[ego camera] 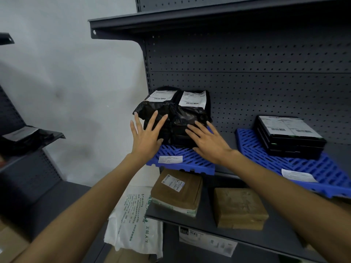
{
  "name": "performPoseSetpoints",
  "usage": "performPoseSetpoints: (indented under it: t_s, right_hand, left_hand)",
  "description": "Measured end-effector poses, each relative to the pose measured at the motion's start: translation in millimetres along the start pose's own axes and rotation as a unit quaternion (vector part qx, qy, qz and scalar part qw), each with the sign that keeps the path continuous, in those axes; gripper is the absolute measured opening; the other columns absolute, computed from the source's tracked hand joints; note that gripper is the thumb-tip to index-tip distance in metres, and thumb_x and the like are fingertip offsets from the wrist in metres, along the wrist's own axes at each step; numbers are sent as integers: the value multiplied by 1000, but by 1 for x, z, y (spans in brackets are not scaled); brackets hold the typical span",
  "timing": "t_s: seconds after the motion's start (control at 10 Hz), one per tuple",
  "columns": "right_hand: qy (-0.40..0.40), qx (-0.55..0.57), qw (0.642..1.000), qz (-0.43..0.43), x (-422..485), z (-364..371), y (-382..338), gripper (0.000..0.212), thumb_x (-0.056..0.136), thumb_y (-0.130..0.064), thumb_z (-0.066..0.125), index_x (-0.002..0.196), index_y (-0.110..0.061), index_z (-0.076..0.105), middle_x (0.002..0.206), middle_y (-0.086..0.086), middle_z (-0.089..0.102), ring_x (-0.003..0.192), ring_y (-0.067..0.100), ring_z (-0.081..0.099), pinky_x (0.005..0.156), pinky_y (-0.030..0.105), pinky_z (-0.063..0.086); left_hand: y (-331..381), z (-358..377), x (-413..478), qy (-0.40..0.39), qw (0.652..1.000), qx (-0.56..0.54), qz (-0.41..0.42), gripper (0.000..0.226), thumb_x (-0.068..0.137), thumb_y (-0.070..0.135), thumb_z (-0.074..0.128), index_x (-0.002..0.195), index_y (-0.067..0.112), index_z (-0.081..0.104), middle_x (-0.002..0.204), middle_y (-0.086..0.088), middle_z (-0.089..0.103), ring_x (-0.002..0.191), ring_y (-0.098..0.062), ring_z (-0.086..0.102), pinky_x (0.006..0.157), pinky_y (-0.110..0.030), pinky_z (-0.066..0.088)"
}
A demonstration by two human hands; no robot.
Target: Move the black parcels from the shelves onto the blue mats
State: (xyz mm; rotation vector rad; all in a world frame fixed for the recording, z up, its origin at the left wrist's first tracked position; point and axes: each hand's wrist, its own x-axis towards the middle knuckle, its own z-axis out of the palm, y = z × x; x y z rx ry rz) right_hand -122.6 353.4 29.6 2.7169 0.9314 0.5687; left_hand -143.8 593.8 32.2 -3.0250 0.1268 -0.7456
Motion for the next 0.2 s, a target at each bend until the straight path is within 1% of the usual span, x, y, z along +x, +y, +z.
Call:
performPoseSetpoints:
  t_s: [0.1,0.2]
  right_hand:
    - [4,47,999,2,-23,-18,4,60,99,-39,48,153,-23,27,158,0,28,148,23,18,120,43,13]
    - [16,61,998,13,-45,-38,10,47,98,-38,50,143,-23,43,143,2,49,134,25,42,111,40,32]
  left_hand:
    - [28,-20,-13,14,1000,-16,6,70,97,35,54,155,36,15,163,5,15,148,-47,-4,117,-63,5]
    - [71,-47,-18,41,998,-26,45,61,96,34,55,152,30,30,153,2,38,146,-36,22,118,-53,21]
